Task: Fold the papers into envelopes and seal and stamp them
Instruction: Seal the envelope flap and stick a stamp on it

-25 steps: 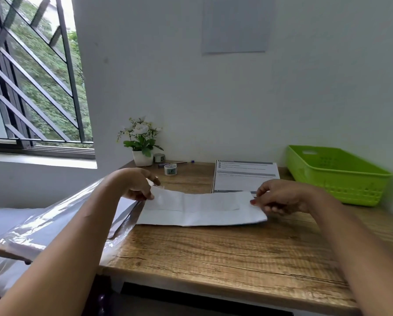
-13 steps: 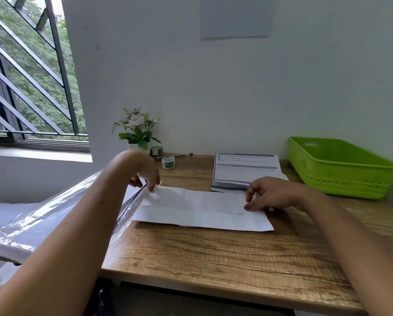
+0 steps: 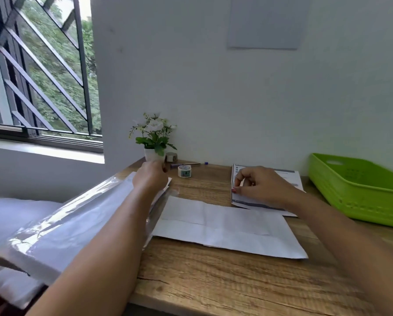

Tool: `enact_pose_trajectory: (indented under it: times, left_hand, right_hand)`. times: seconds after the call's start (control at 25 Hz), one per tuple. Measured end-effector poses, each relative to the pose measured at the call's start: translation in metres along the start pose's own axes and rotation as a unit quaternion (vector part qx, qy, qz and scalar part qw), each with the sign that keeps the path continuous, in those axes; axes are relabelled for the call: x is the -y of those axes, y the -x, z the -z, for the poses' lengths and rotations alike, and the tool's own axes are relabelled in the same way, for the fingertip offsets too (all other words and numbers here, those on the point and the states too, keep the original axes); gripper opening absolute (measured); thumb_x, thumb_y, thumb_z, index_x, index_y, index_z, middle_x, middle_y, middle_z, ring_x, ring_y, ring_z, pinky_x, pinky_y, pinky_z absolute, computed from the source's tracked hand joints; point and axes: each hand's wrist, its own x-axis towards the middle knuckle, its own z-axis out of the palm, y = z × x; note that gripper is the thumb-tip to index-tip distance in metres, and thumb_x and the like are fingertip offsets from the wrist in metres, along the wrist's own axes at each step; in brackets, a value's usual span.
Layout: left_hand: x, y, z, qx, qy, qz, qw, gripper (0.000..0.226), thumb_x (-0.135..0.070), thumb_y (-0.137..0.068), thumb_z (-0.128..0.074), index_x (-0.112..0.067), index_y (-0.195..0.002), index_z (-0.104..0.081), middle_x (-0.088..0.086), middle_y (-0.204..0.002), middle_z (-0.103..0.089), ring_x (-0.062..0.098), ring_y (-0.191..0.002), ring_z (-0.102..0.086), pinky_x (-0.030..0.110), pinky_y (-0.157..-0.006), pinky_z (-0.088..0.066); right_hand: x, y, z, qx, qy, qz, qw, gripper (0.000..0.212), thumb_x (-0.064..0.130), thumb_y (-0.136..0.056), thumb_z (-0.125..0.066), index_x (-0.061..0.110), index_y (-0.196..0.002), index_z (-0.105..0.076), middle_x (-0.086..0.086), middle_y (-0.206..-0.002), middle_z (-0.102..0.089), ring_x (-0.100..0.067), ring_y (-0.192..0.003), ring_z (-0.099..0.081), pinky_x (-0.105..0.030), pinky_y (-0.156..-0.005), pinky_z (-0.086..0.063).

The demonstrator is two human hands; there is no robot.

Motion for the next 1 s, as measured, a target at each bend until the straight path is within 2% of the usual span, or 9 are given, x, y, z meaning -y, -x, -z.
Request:
enact_pose_trajectory:
  times: [0.12, 0.24, 0.36, 0.52, 0.64, 0.76, 0.84, 0.92, 1.0]
  left_hand:
    - [-0.005, 0.004, -0.005, 0.008, 0.006, -0.003, 1.000, 0.036, -0.003, -0.085, -0.047, -0.018, -0.114, -0.062, 0.009, -0.113, -0.062, 0.027, -0.096, -0.058, 0.033, -0.073, -0.047]
    - [0.000, 0.005, -0.009, 0.019, 0.006, -0.004, 1.000, 0.043, -0.003, -0.084, -0.046, -0.021, -0.121, -0.058, 0.009, -0.122, -0.060, 0.028, -0.107, -0.057, 0.035, -0.079, -0.047]
    - [-0.001, 0.003, -0.011, 0.039, 0.001, -0.002, 0.999, 0.049, -0.004, -0.084, -0.049, -0.025, -0.127, -0.053, 0.008, -0.128, -0.057, 0.028, -0.113, -0.055, 0.035, -0.081, -0.047]
    - [-0.005, 0.001, -0.017, 0.047, -0.004, -0.009, 0.999, 0.051, -0.006, -0.084, -0.050, -0.027, -0.131, -0.049, 0.007, -0.129, -0.055, 0.028, -0.115, -0.055, 0.035, -0.080, -0.045]
    - [-0.005, -0.001, -0.020, 0.049, -0.007, -0.025, 0.998, 0.055, -0.008, -0.085, -0.051, -0.031, -0.134, -0.044, 0.007, -0.129, -0.056, 0.028, -0.113, -0.055, 0.035, -0.077, -0.045]
    - [-0.007, -0.001, -0.022, 0.060, 0.006, -0.074, 0.995, 0.056, -0.016, -0.086, -0.055, -0.033, -0.136, -0.039, 0.008, -0.129, -0.054, 0.029, -0.118, -0.049, 0.039, -0.083, -0.044]
    - [-0.010, 0.001, -0.021, 0.067, 0.029, -0.102, 0.992, 0.053, -0.028, -0.084, -0.063, -0.033, -0.132, -0.042, 0.007, -0.128, -0.054, 0.029, -0.120, -0.046, 0.041, -0.087, -0.043]
    - [-0.016, 0.005, -0.018, 0.056, 0.074, -0.134, 0.987, 0.045, -0.036, -0.079, -0.070, -0.030, -0.120, -0.052, 0.005, -0.118, -0.060, 0.028, -0.112, -0.051, 0.041, -0.084, -0.046]
    - [-0.026, 0.011, -0.016, 0.050, 0.132, -0.172, 0.975, 0.033, -0.035, -0.076, -0.073, -0.025, -0.104, -0.058, 0.002, -0.101, -0.065, 0.024, -0.096, -0.058, 0.038, -0.076, -0.049]
  right_hand:
    - [0.022, -0.050, -0.021, 0.019, 0.055, 0.027, 0.998, 0.006, 0.018, -0.084, -0.065, 0.022, -0.088, -0.065, 0.010, -0.075, -0.058, -0.008, -0.074, -0.055, -0.015, -0.064, -0.042]
    - [0.021, -0.105, -0.056, 0.048, 0.119, 0.005, 0.992, 0.032, 0.012, -0.086, -0.059, 0.024, -0.116, -0.061, -0.001, -0.107, -0.061, -0.019, -0.099, -0.057, -0.031, -0.085, -0.049]
    - [0.015, -0.142, -0.085, 0.075, 0.207, -0.009, 0.975, 0.048, 0.017, -0.087, -0.053, 0.031, -0.133, -0.048, -0.008, -0.130, -0.055, -0.027, -0.113, -0.054, -0.041, -0.092, -0.048]
    - [0.016, -0.164, -0.103, 0.063, 0.281, -0.045, 0.957, 0.042, 0.025, -0.091, -0.050, 0.032, -0.132, -0.049, -0.010, -0.126, -0.046, -0.031, -0.116, -0.049, -0.041, -0.088, -0.045]
    - [0.020, -0.165, -0.106, 0.021, 0.304, -0.052, 0.951, 0.034, 0.025, -0.092, -0.051, 0.021, -0.125, -0.058, -0.010, -0.124, -0.045, -0.031, -0.114, -0.048, -0.038, -0.085, -0.044]
    - [0.027, -0.157, -0.100, 0.011, 0.232, -0.040, 0.972, 0.029, 0.035, -0.087, -0.061, 0.021, -0.113, -0.066, -0.009, -0.119, -0.041, -0.030, -0.113, -0.043, -0.035, -0.078, -0.041]
    - [0.034, -0.143, -0.092, -0.011, 0.184, -0.031, 0.982, 0.026, 0.034, -0.085, -0.065, 0.023, -0.109, -0.068, -0.009, -0.118, -0.040, -0.029, -0.114, -0.039, -0.033, -0.076, -0.041]
    - [0.038, -0.125, -0.081, -0.050, 0.141, -0.018, 0.989, 0.017, 0.027, -0.085, -0.065, 0.026, -0.101, -0.070, -0.008, -0.115, -0.050, -0.028, -0.110, -0.046, -0.033, -0.072, -0.042]
    - [0.037, -0.105, -0.066, -0.065, 0.080, -0.007, 0.995, 0.010, 0.024, -0.083, -0.067, 0.024, -0.091, -0.072, -0.006, -0.104, -0.064, -0.025, -0.096, -0.059, -0.032, -0.069, -0.048]
